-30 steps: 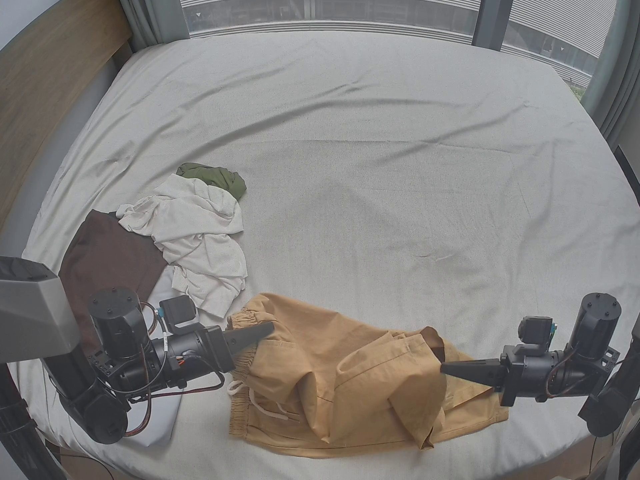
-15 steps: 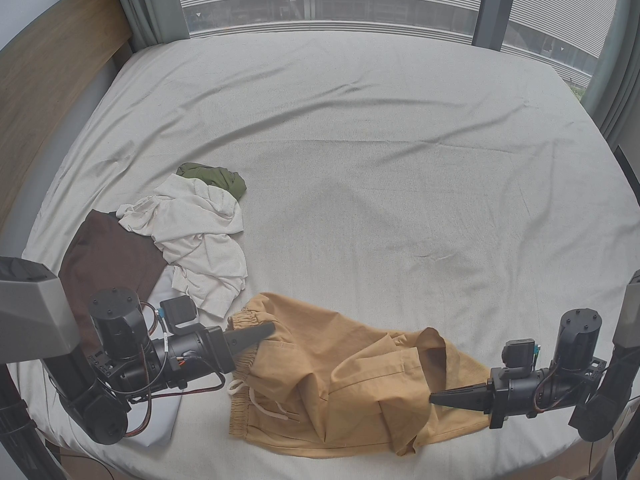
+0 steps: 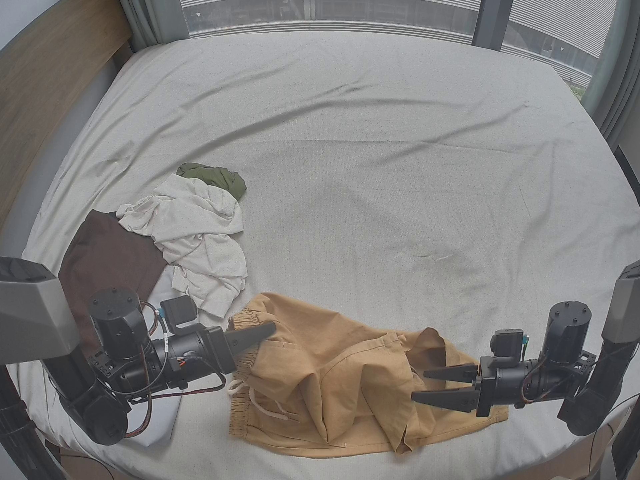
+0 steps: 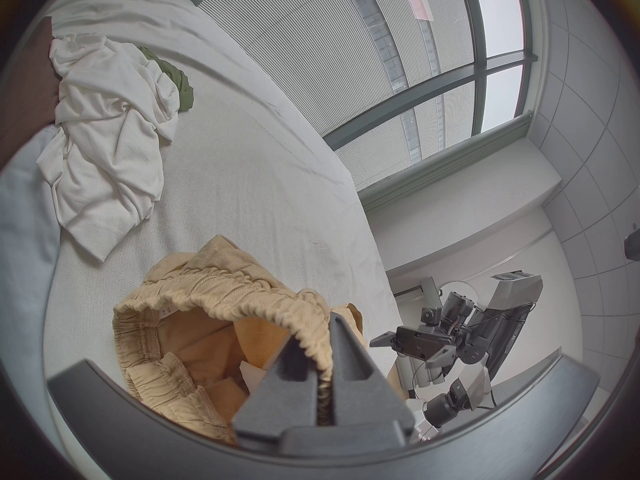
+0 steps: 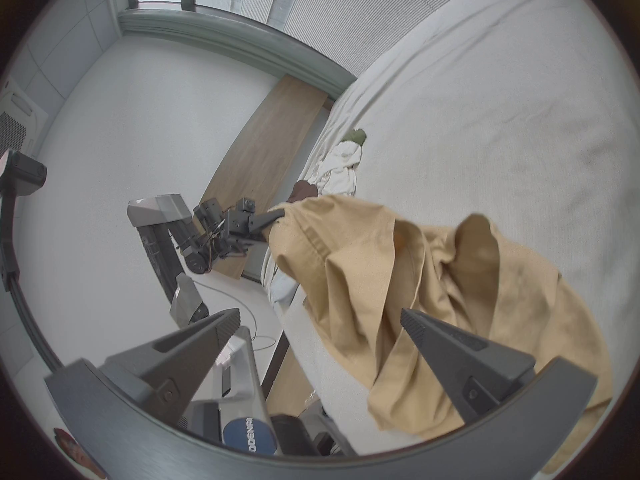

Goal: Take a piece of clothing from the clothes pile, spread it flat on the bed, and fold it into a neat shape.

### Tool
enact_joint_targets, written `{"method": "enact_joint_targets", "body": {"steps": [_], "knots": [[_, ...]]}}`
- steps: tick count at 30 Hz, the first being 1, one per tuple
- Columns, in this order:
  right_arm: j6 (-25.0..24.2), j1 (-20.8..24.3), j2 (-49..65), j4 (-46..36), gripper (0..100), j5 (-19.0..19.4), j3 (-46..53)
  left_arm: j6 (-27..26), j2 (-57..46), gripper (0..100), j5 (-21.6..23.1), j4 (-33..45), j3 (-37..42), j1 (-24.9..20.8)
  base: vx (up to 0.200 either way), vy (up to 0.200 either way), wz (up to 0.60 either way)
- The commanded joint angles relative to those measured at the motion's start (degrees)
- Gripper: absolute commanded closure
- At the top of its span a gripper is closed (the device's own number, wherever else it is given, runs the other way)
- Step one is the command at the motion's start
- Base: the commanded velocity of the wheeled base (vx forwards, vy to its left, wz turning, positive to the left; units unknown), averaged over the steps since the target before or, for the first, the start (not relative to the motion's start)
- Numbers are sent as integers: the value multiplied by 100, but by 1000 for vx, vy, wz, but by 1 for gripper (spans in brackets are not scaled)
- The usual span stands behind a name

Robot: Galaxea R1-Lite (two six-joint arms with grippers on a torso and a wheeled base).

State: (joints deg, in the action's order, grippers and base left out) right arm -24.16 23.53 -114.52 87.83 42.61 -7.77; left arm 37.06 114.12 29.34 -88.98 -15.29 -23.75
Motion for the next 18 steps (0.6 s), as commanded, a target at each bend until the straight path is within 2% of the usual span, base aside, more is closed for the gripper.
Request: {"method": "enact_joint_targets", "body": {"steps": [1,9,10,18], "knots": [[-177,11,-159,-47,0,-139,-559,3,-39,100,1,-5,-1,-25,0,0,0],[-256,3,-387,-680,0,-156,-1254,3,-65,100,1,-5,8,-25,0,0,0],[-256,3,-396,-996,0,-165,-1473,3,-74,100,1,-5,8,-25,0,0,0],[-256,135,-422,-1348,0,-165,-1843,3,-74,100,1,-5,8,-25,0,0,0]]}}
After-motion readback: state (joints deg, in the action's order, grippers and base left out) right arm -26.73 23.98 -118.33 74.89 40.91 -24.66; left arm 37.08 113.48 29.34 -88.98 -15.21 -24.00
